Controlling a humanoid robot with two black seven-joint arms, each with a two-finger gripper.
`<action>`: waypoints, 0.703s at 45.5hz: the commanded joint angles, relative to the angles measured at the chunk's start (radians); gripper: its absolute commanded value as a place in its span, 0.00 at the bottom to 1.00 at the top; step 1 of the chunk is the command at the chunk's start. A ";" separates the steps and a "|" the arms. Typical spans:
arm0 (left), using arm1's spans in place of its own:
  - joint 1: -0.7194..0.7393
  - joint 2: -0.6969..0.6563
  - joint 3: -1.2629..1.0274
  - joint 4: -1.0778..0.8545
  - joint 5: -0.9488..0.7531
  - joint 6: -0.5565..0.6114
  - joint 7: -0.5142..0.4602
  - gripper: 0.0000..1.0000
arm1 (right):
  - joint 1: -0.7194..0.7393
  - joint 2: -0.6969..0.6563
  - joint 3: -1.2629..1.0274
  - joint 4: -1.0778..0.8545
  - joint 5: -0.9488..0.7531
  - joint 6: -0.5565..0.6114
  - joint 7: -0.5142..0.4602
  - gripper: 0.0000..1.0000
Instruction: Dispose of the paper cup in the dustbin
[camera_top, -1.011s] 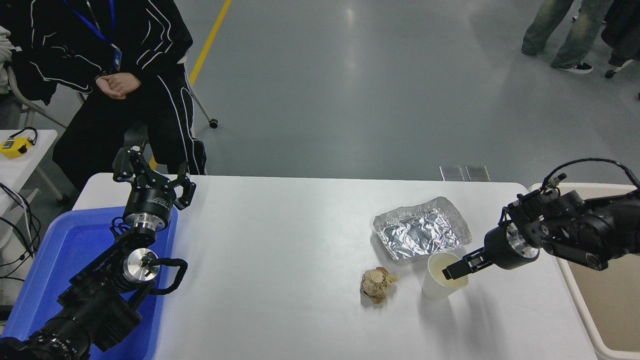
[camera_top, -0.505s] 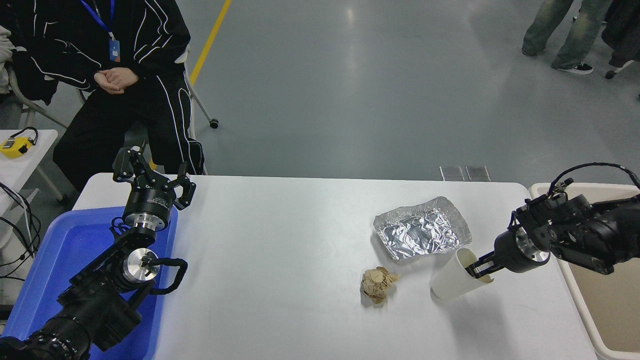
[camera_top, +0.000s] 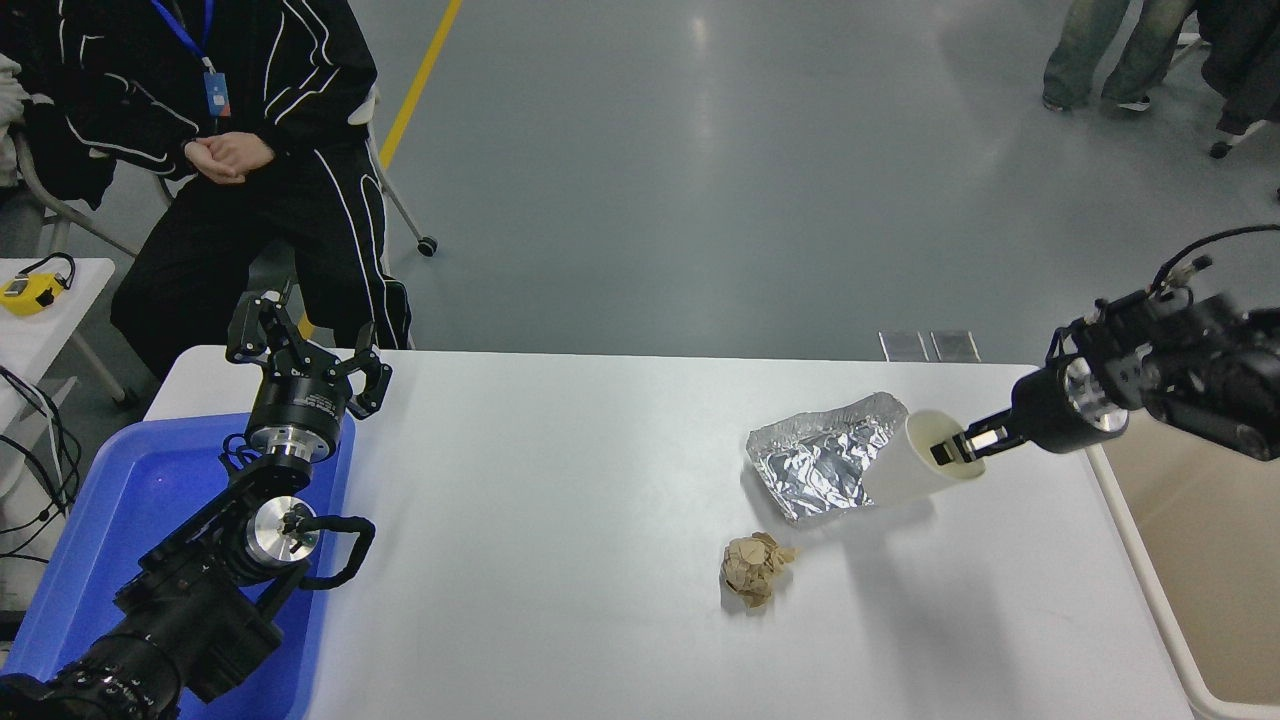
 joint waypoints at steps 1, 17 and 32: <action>0.000 0.000 0.000 0.000 0.000 0.000 0.000 1.00 | 0.126 -0.054 0.016 -0.011 0.077 0.058 0.068 0.00; 0.000 0.000 0.000 0.000 0.000 0.000 0.000 1.00 | -0.257 0.024 0.022 -0.704 0.542 0.063 0.062 0.00; 0.000 0.000 0.000 0.000 0.000 0.000 0.000 1.00 | -0.443 0.016 0.168 -0.823 0.737 0.044 -0.323 0.00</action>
